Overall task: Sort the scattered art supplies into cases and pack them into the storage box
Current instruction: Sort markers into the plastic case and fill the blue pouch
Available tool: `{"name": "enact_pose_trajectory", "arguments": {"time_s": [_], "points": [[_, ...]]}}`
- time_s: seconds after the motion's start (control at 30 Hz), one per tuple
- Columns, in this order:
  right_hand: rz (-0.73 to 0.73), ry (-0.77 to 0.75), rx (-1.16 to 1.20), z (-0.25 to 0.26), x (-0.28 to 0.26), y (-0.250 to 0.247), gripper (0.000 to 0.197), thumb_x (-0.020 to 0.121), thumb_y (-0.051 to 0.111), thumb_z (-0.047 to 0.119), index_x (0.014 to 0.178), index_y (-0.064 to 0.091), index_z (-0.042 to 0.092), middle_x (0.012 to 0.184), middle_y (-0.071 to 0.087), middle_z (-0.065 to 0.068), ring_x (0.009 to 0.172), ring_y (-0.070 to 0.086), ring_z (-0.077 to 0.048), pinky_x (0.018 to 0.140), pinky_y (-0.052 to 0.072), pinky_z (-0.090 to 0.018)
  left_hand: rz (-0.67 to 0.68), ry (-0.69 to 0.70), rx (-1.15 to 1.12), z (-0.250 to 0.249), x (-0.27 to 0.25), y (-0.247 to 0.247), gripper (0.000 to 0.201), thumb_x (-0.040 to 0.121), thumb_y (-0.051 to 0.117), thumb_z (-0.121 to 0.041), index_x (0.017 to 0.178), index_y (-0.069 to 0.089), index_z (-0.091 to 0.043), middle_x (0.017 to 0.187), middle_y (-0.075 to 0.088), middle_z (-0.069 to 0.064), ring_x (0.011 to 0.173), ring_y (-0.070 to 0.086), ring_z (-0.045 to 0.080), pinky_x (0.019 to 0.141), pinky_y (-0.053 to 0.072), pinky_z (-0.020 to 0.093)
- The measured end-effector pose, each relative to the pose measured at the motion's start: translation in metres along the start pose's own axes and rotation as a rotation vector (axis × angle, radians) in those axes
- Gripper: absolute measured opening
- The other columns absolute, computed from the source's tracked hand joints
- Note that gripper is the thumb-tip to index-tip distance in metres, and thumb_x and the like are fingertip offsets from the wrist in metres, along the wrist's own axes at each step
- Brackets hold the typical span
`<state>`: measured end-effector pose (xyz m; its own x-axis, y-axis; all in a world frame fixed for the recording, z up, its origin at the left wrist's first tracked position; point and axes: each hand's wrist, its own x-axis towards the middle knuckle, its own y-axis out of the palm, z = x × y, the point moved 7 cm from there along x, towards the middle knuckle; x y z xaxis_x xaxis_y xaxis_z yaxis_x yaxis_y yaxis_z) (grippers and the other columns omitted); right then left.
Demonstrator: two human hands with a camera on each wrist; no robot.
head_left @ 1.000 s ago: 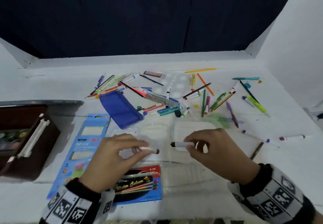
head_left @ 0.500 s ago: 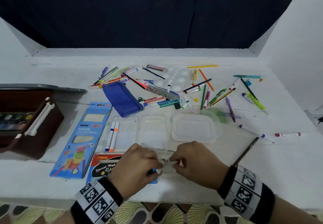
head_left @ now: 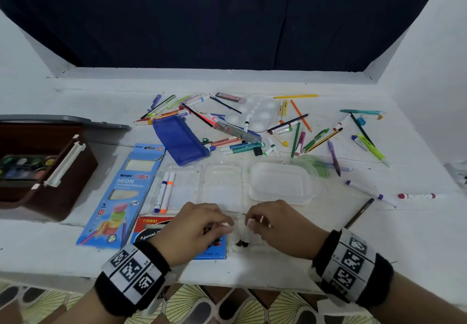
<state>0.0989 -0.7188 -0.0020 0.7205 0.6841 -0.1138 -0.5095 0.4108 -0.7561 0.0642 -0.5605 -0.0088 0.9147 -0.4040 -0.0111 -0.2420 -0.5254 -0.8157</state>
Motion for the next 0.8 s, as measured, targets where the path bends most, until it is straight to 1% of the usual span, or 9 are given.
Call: {"name": "enact_pose_trajectory", "arguments": {"time_s": [0.07, 0.17, 0.23, 0.37, 0.4, 0.5, 0.6, 0.67, 0.8], "points": [[0.034, 0.026, 0.016, -0.001, 0.003, 0.003, 0.017, 0.098, 0.054, 0.017, 0.095, 0.069, 0.011, 0.085, 0.064, 0.006, 0.064, 0.054, 0.003, 0.065, 0.041, -0.012, 0.11, -0.035, 0.071, 0.002, 0.003, 0.006, 0.055, 0.091, 0.035, -0.067, 0.117, 0.07, -0.034, 0.103, 0.066, -0.014, 0.098, 0.058, 0.001, 0.096, 0.042, 0.032], [0.055, 0.058, 0.026, -0.002, 0.008, 0.007, 0.018, 0.099, 0.053, 0.017, 0.102, 0.069, 0.009, 0.087, 0.062, 0.006, 0.067, 0.054, -0.001, 0.064, 0.038, -0.01, 0.174, -0.062, 0.165, 0.0, 0.01, 0.01, 0.035, 0.102, 0.044, -0.049, 0.121, 0.068, -0.033, 0.106, 0.064, -0.01, 0.103, 0.055, 0.007, 0.096, 0.034, 0.036], [0.045, 0.066, 0.012, -0.002, 0.011, 0.009, 0.019, 0.096, 0.056, 0.017, 0.11, 0.068, 0.011, 0.088, 0.063, 0.004, 0.073, 0.055, -0.006, 0.066, 0.04, -0.014, 0.164, -0.065, 0.259, -0.004, 0.016, 0.009, 0.032, 0.103, 0.044, -0.046, 0.118, 0.067, -0.031, 0.102, 0.063, -0.008, 0.1, 0.056, 0.011, 0.091, 0.032, 0.036], [0.055, 0.05, -0.049, 0.0, 0.013, 0.014, 0.029, 0.087, 0.062, 0.013, 0.115, 0.068, 0.013, 0.092, 0.072, 0.001, 0.07, 0.053, -0.002, 0.073, 0.046, -0.02, 0.099, -0.102, 0.39, -0.008, 0.026, 0.006, 0.026, 0.097, 0.052, -0.048, 0.099, 0.067, -0.027, 0.088, 0.063, -0.009, 0.088, 0.054, 0.011, 0.078, 0.023, 0.034], [0.06, 0.043, -0.069, 0.001, 0.012, 0.014, 0.029, 0.086, 0.063, 0.014, 0.115, 0.069, 0.014, 0.093, 0.072, 0.001, 0.068, 0.051, -0.001, 0.073, 0.045, -0.019, 0.099, -0.111, 0.391, -0.008, 0.027, 0.006, 0.024, 0.095, 0.056, -0.047, 0.098, 0.067, -0.026, 0.089, 0.063, -0.009, 0.089, 0.054, 0.011, 0.079, 0.024, 0.035], [0.045, 0.022, -0.123, 0.003, 0.009, 0.014, 0.031, 0.086, 0.067, 0.022, 0.117, 0.066, 0.019, 0.099, 0.067, 0.005, 0.065, 0.045, 0.002, 0.073, 0.04, -0.02, 0.115, -0.123, 0.402, -0.009, 0.025, 0.005, 0.028, 0.092, 0.058, -0.051, 0.108, 0.067, -0.031, 0.099, 0.061, -0.012, 0.098, 0.052, 0.011, 0.089, 0.029, 0.036], [0.004, -0.001, -0.213, 0.001, 0.002, 0.01, 0.033, 0.09, 0.064, 0.033, 0.122, 0.062, 0.025, 0.107, 0.059, 0.007, 0.081, 0.045, -0.004, 0.076, 0.038, -0.022, 0.077, -0.136, 0.376, -0.004, 0.016, -0.006, 0.037, 0.092, 0.053, -0.059, 0.121, 0.063, -0.038, 0.11, 0.057, -0.017, 0.106, 0.048, 0.006, 0.098, 0.031, 0.036], [0.011, -0.027, -0.269, -0.002, -0.007, 0.007, 0.04, 0.091, 0.062, 0.041, 0.128, 0.058, 0.027, 0.115, 0.055, 0.007, 0.099, 0.048, -0.009, 0.087, 0.042, -0.026, 0.049, -0.151, 0.35, 0.005, 0.007, -0.014, 0.045, 0.09, 0.05, -0.065, 0.128, 0.057, -0.042, 0.115, 0.052, -0.021, 0.111, 0.044, 0.003, 0.101, 0.03, 0.035], [0.153, -0.037, -0.422, -0.021, -0.023, 0.01, 0.063, 0.087, 0.056, 0.059, 0.144, 0.04, 0.037, 0.139, 0.041, 0.004, 0.125, 0.04, -0.016, 0.104, 0.04, -0.035, 0.148, -0.18, 0.349, 0.026, -0.015, -0.014, 0.058, 0.086, 0.047, -0.074, 0.139, 0.042, -0.05, 0.126, 0.042, -0.023, 0.12, 0.038, 0.002, 0.102, 0.025, 0.035]]}}
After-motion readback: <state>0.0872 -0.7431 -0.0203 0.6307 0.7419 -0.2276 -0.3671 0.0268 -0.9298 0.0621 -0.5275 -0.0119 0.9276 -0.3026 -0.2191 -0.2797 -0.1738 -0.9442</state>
